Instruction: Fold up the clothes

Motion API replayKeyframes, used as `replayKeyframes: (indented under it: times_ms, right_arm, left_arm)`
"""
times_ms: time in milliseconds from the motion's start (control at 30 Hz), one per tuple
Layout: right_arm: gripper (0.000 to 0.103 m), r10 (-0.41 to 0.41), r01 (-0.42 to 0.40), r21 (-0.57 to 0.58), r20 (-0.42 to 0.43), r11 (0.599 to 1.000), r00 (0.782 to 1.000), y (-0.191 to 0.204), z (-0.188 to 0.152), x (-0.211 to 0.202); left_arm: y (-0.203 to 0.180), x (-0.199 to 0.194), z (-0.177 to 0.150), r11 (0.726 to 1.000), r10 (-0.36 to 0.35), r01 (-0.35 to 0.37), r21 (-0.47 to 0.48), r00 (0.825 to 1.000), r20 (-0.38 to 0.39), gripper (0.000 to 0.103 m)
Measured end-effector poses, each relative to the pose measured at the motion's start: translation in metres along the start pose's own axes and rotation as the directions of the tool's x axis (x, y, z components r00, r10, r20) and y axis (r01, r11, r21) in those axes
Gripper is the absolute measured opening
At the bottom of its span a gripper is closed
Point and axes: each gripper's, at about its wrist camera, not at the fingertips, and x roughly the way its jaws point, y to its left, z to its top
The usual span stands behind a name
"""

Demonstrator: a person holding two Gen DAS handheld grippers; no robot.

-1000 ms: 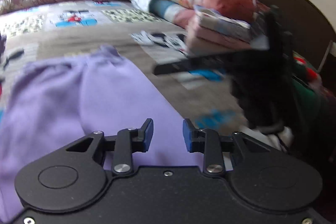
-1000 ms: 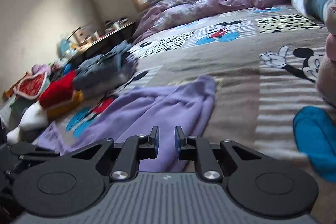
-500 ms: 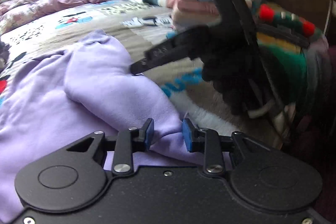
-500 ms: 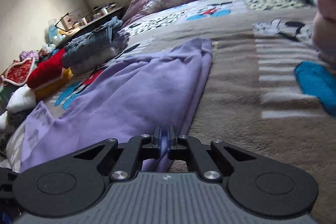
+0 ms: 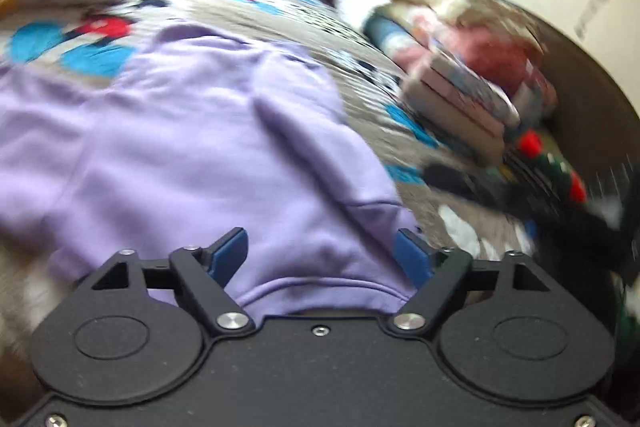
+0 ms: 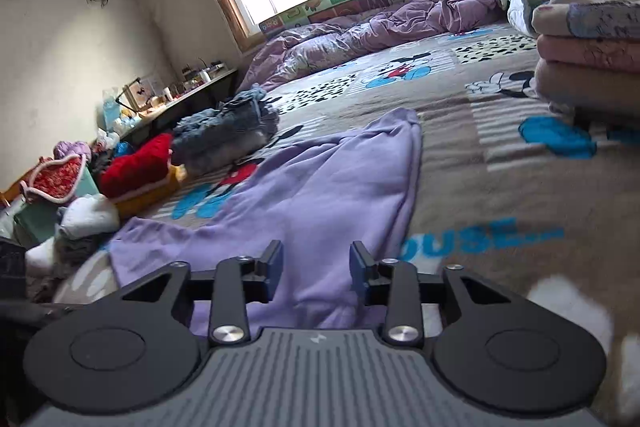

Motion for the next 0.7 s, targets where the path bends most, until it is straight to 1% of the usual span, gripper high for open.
replayKeyframes:
  times_ms: [67, 133, 167, 233, 333, 367, 433, 500, 600, 667, 700]
  right_arm:
    - [0.057, 0.02, -0.02, 0.01, 0.003, 1.0, 1.0, 0.014, -0.013, -0.007]
    - [0.064, 0.055, -0.055, 0.009, -0.001, 0.998, 0.999, 0.029, -0.026, -0.01]
    - [0.068, 0.07, -0.07, -0.005, -0.025, 0.998, 0.997, 0.037, -0.032, -0.007]
    - [0.074, 0.099, -0.102, -0.032, -0.074, 0.994, 0.992, 0.054, -0.043, -0.001]
    - [0.079, 0.116, -0.128, -0.086, -0.126, 0.988, 0.985, 0.076, -0.055, 0.009]
    - [0.08, 0.12, -0.135, -0.113, -0.135, 0.984, 0.984, 0.084, -0.058, 0.011]
    - [0.08, 0.135, -0.155, -0.158, -0.134, 0.975, 0.982, 0.097, -0.062, 0.013]
    - [0.08, 0.149, -0.173, -0.206, -0.13, 0.963, 0.98, 0.11, -0.066, 0.014]
    - [0.08, 0.15, -0.184, -0.283, -0.136, 0.941, 0.979, 0.126, -0.075, 0.017]
    - [0.08, 0.149, -0.188, -0.305, -0.147, 0.934, 0.978, 0.13, -0.08, 0.02]
    - [0.08, 0.148, -0.19, -0.316, -0.153, 0.93, 0.977, 0.131, -0.083, 0.022]
  left_arm:
    - [0.007, -0.019, -0.004, 0.998, 0.026, -0.025, -0.059, 0.999, 0.021, 0.085]
    - [0.023, -0.035, -0.006, 0.993, 0.04, -0.032, -0.113, 0.997, 0.068, 0.085]
    - [0.03, -0.042, -0.008, 0.99, 0.046, -0.033, -0.139, 0.995, 0.091, 0.085]
    - [0.047, -0.052, -0.008, 0.978, 0.075, -0.049, -0.201, 0.99, 0.122, 0.085]
    - [0.072, -0.067, -0.011, 0.951, 0.123, -0.07, -0.301, 0.98, 0.159, 0.085]
    - [0.081, -0.072, -0.013, 0.94, 0.136, -0.072, -0.333, 0.976, 0.171, 0.085]
    - [0.099, -0.083, -0.016, 0.915, 0.164, -0.074, -0.397, 0.966, 0.198, 0.085]
    - [0.117, -0.093, -0.019, 0.884, 0.187, -0.062, -0.463, 0.956, 0.228, 0.085]
    - [0.147, -0.107, -0.021, 0.828, 0.229, -0.05, -0.559, 0.939, 0.256, 0.084]
    - [0.167, -0.113, -0.02, 0.788, 0.259, -0.044, -0.614, 0.929, 0.266, 0.083]
    - [0.176, -0.115, -0.019, 0.768, 0.265, -0.029, -0.64, 0.924, 0.276, 0.082]
